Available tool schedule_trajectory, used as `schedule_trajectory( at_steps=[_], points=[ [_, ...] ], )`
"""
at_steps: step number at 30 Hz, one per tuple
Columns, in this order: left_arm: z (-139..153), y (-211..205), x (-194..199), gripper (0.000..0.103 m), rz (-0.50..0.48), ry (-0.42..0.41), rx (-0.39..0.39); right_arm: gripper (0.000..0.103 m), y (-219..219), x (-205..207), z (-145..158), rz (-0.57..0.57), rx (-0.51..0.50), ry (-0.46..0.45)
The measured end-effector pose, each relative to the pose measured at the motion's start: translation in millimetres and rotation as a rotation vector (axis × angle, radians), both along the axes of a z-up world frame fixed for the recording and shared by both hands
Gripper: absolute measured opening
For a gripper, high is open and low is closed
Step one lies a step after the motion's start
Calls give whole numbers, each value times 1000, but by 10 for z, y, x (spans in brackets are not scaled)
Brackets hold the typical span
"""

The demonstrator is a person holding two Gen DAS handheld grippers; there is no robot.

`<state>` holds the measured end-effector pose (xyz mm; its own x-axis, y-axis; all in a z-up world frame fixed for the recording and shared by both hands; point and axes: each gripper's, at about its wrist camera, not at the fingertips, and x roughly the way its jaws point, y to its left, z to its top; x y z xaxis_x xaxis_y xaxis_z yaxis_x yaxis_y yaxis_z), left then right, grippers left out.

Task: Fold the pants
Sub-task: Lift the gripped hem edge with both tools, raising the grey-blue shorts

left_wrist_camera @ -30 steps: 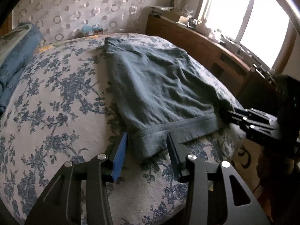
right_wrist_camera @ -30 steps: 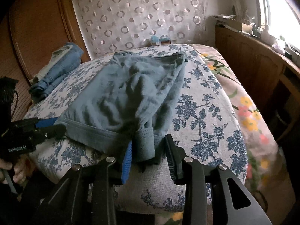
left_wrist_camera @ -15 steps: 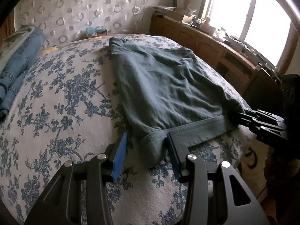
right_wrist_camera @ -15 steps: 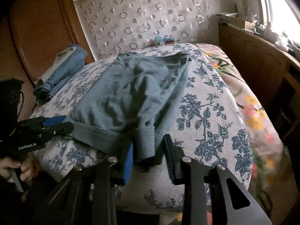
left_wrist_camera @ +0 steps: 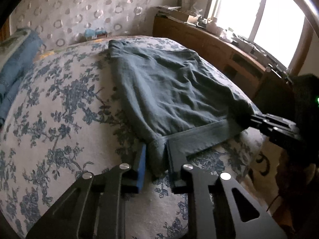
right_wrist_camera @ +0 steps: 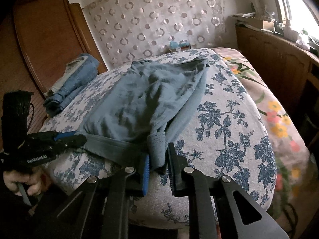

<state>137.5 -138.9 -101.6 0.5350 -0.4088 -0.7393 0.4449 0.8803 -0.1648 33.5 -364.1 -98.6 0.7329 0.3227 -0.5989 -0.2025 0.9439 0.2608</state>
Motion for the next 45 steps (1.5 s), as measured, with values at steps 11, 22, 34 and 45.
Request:
schedule_trajectory(
  at_steps=[11,22,34,45],
  points=[
    [780,156,-141,9,-18,-136,-88,15,90,-110,506,63,26,-125],
    [1972,524,-435,9,-14,-360,-156,15,312,-325,1677,148,4,-351],
    [2417,863,-417,9,44,-497,-126,15,533,-278,2148,211,-36,-441],
    [2525,987,446,9,192,-560,-53,15,743,911,2551,150,-90,-435]
  ],
)
